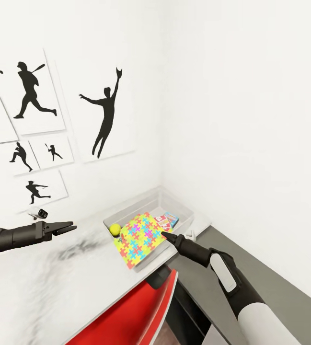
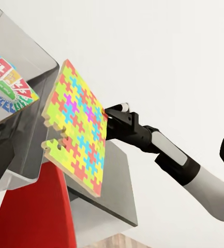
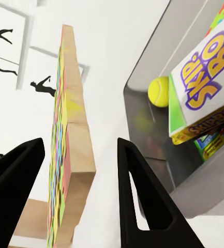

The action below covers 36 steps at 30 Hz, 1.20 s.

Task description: Put all the toys in the child's room - the three board games (two on the bed and one on the table), the two jigsaw puzzles on the table, and the tennis ball on the table - inside the toy box on the table in the child's room.

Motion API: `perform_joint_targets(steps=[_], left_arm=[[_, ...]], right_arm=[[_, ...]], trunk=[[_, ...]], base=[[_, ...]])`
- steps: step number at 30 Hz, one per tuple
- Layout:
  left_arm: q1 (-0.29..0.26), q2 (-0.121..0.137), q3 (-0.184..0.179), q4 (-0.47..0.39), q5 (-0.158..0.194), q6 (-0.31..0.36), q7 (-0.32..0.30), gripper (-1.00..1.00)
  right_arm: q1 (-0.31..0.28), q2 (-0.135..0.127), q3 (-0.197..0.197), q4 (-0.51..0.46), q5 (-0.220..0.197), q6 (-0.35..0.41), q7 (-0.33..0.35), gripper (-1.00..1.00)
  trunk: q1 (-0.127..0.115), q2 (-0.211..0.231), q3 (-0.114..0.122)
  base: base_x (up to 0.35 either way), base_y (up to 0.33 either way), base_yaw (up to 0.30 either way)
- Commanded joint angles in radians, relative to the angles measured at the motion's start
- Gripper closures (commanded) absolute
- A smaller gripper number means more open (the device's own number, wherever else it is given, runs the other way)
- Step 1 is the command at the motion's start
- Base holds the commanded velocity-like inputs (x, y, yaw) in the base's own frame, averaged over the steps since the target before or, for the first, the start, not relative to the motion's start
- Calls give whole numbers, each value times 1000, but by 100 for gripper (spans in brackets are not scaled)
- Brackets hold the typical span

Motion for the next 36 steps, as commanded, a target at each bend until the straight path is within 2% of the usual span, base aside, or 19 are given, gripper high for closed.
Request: perform_joint_targets(steps=[1,36], left_arm=[[-1,0,-1,0,0,11,-3,-100],[-1,2,1,0,0,11,-3,-100]], right_arm=[[-1,0,0,0,-6,7,-1,100],[0,0,0,0,-8,5,-4,100]], trunk=[[1,-2,-2],[1,-2,-2]], base=[[1,0,0],[12,0,0]])
